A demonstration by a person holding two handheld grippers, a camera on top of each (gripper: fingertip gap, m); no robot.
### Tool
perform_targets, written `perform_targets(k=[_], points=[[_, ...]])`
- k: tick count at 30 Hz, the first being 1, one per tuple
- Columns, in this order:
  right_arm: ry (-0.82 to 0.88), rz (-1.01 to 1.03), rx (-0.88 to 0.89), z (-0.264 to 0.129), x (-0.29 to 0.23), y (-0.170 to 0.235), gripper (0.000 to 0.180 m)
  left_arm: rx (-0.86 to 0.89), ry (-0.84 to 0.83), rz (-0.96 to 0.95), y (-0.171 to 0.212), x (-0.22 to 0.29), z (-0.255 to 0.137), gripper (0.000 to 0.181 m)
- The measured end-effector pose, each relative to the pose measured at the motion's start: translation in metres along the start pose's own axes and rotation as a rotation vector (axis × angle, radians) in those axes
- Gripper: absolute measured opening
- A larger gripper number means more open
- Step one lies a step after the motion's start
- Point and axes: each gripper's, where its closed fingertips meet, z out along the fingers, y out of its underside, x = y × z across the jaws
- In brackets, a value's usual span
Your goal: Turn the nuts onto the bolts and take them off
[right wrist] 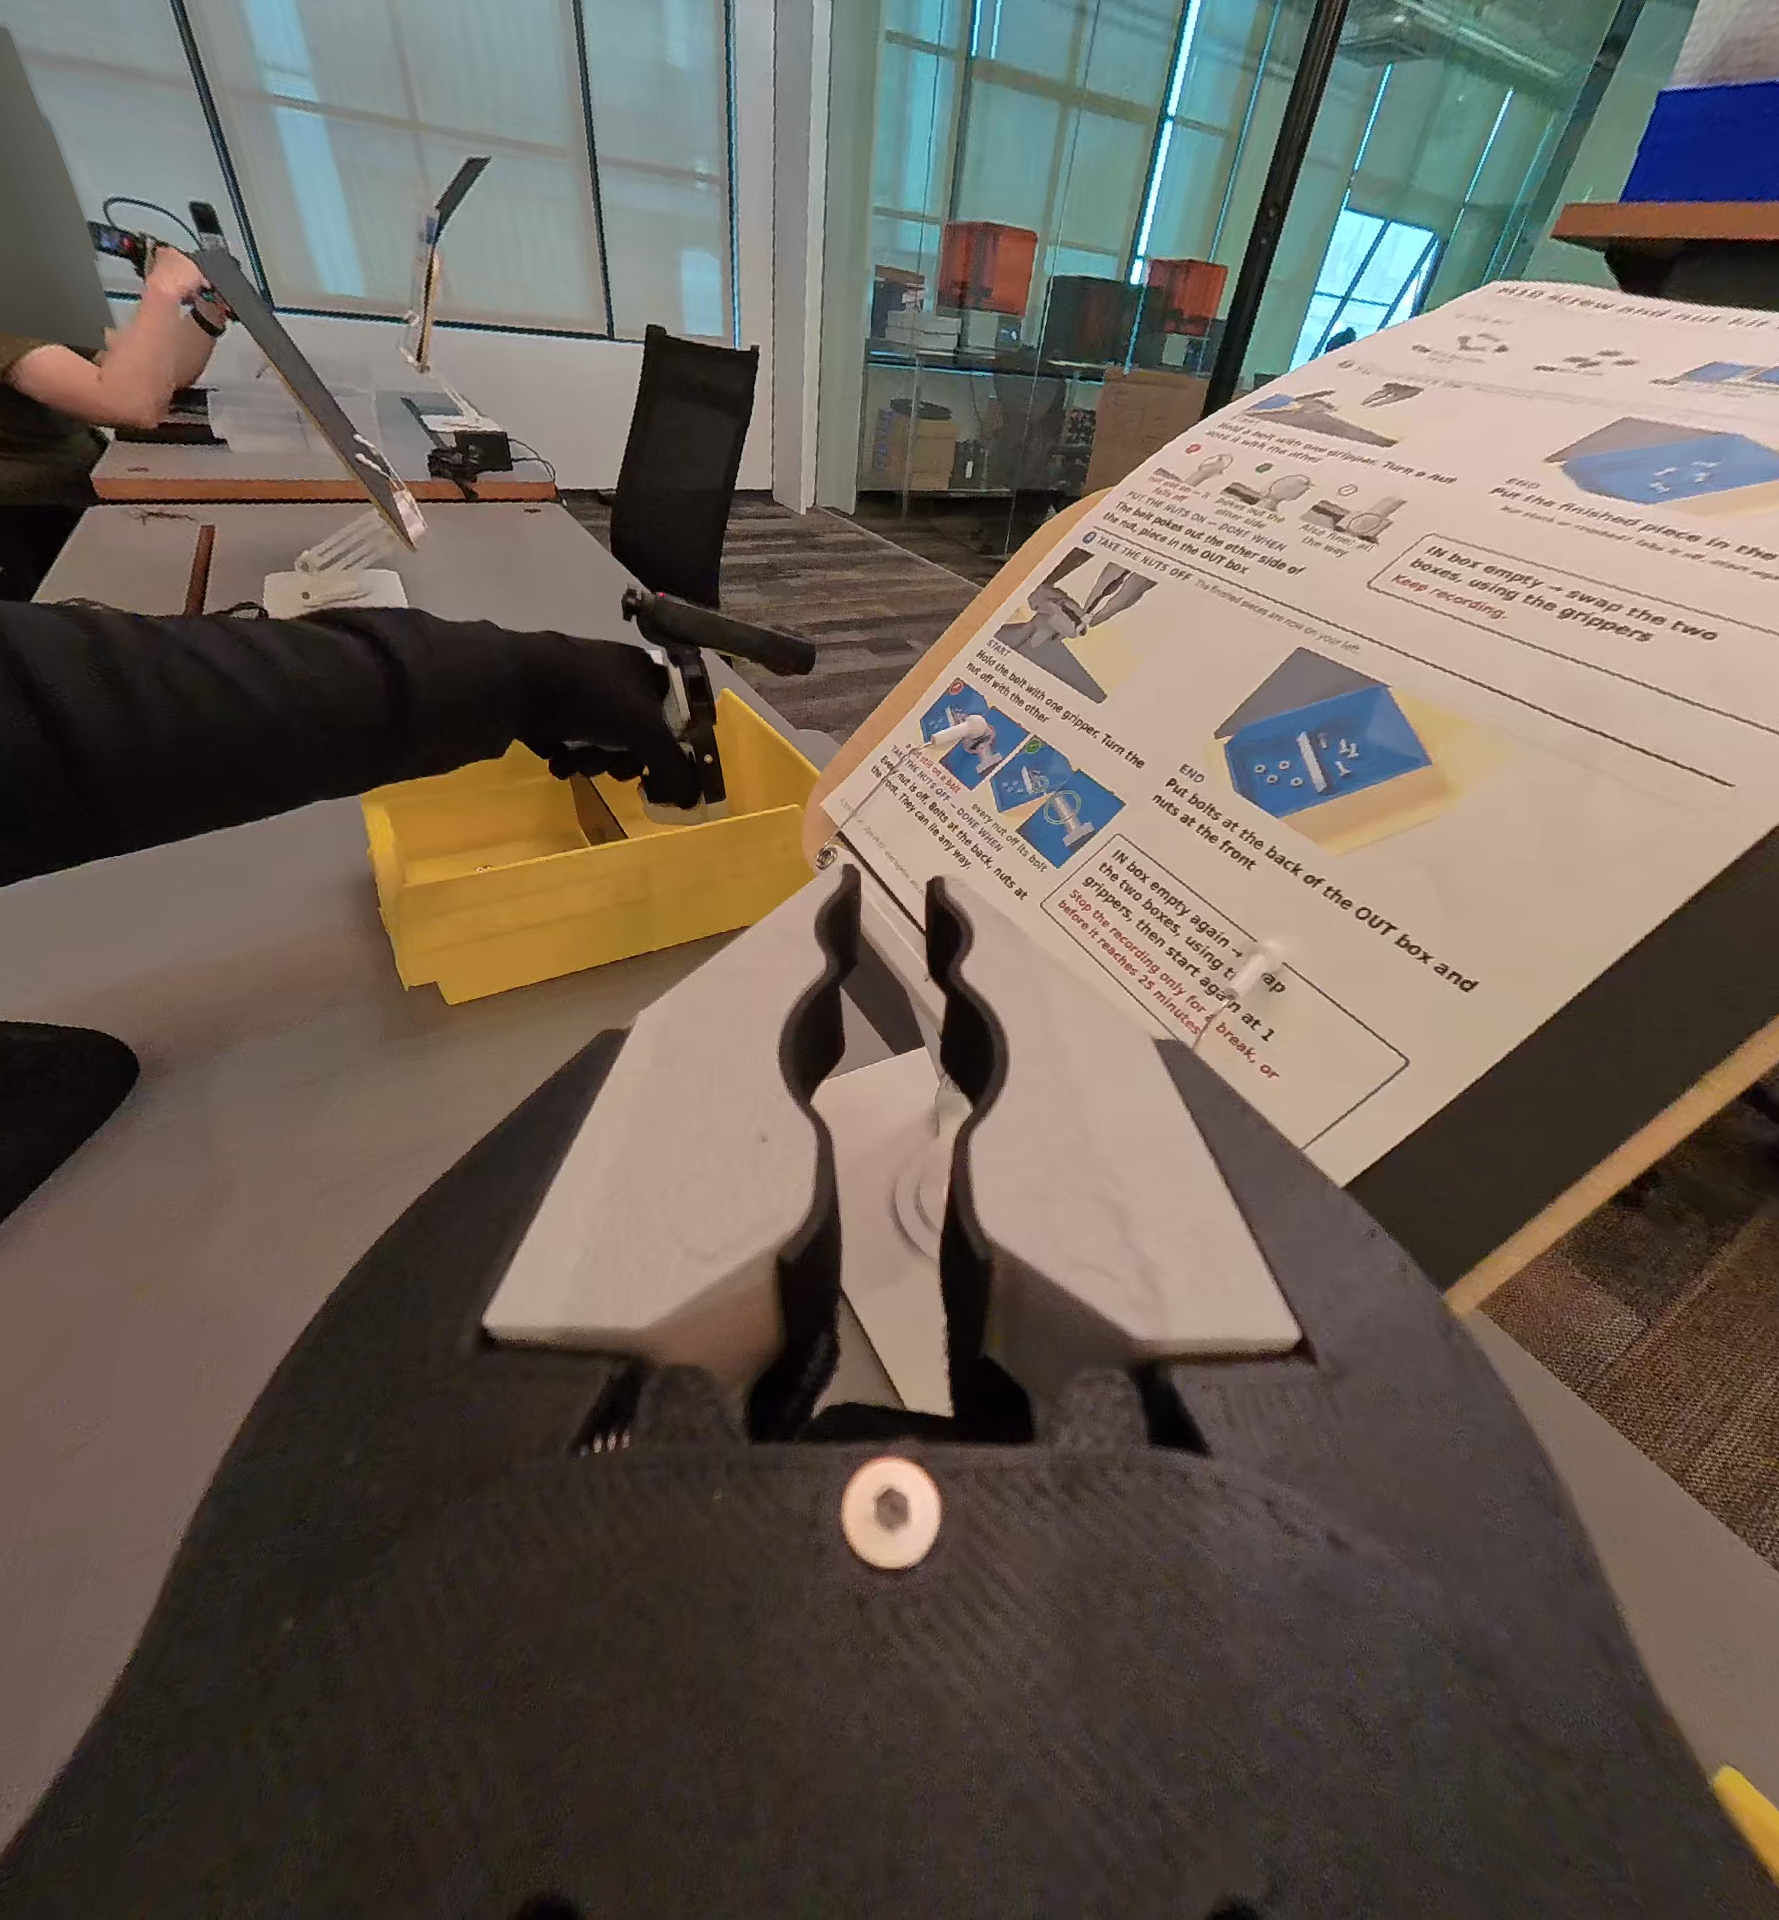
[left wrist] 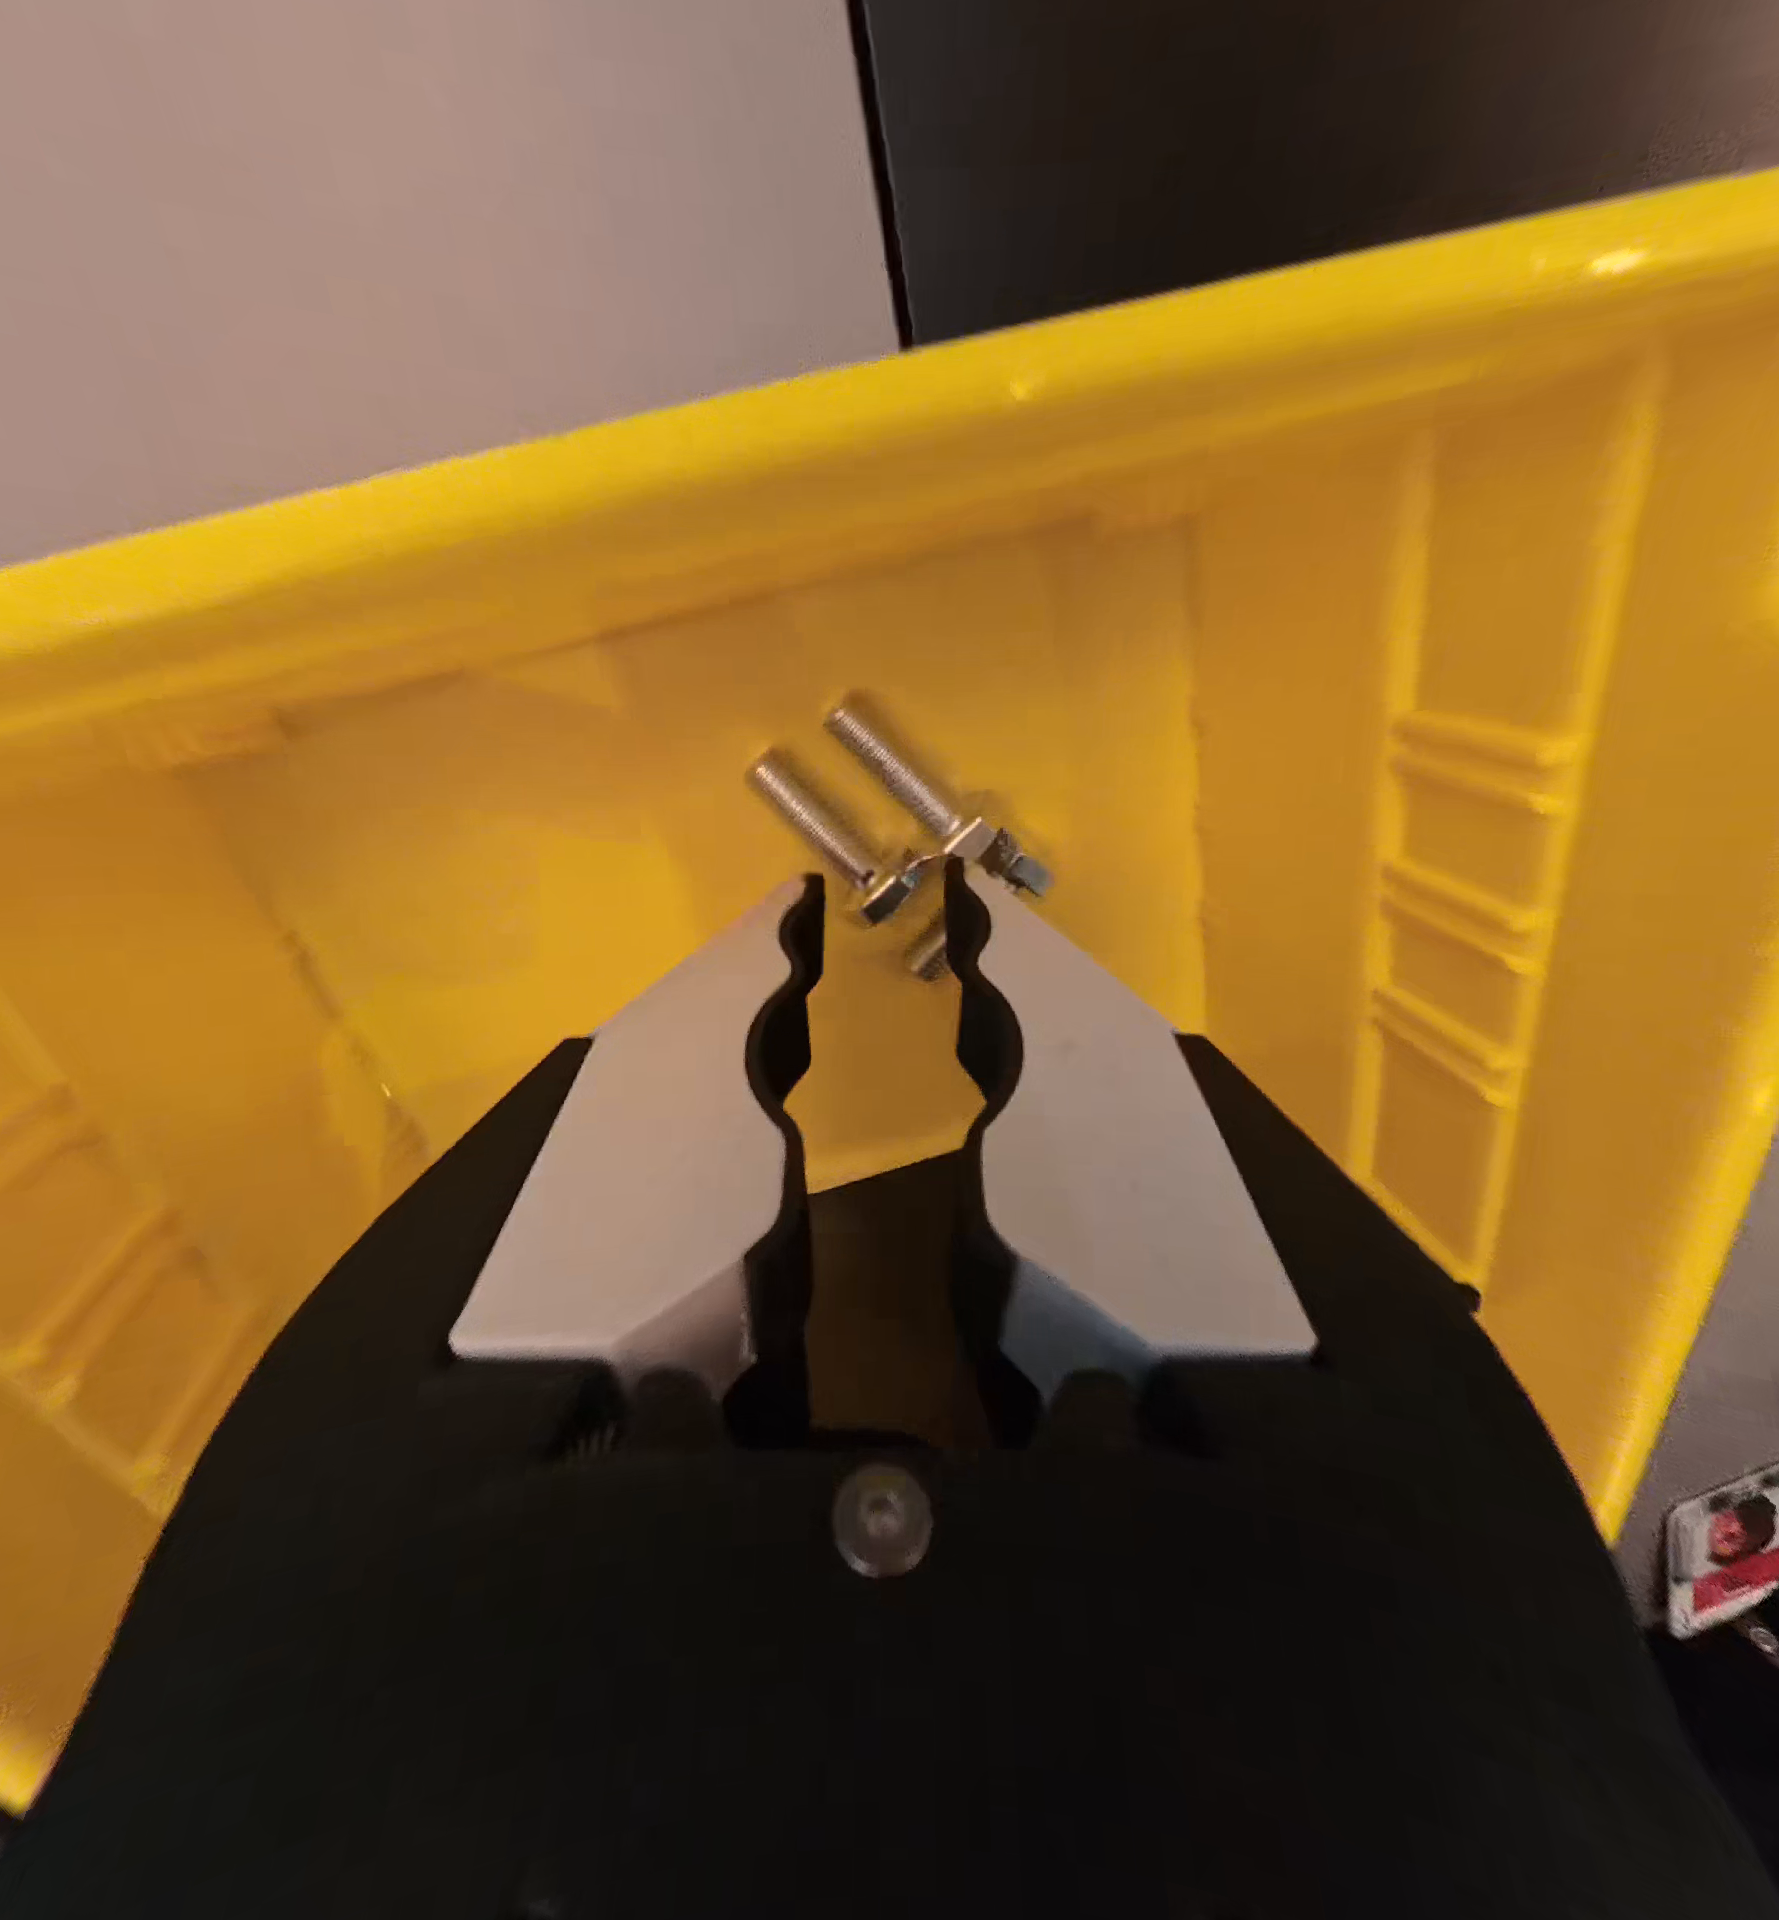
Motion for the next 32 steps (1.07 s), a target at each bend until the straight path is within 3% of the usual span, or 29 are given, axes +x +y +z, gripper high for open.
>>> perform_targets(k=[10,14,17,20,25,32], points=[[0.011,-0.009,-0.005,0.000,0.001,0.001,0.010,-0.030,-0.048,0.020,0.003,-0.011,0.012,0.008],[-0.008,-0.016,-0.006,0.005,-0.004,0.000,0.010,0.070,-0.108,0.074,-0.005,-0.015,-0.005,0.008],[-0.055,-0.011,0.006,0.014,-0.016,-0.002,0.011,0.216,-0.169,0.143,-0.013,-0.008,-0.043,0.007],[-0.103,-0.013,-0.005,0.028,-0.029,0.000,0.013,0.458,-0.201,0.260,-0.022,0.032,-0.094,0.007],[-0.172,0.002,-0.021,0.058,-0.052,0.008,0.018,0.854,-0.254,0.646,-0.005,0.161,-0.162,0.007],[-0.252,0.048,-0.046,0.097,-0.080,0.028,0.024,1.069,-0.371,1.015,0.043,0.292,-0.172,0.008]])
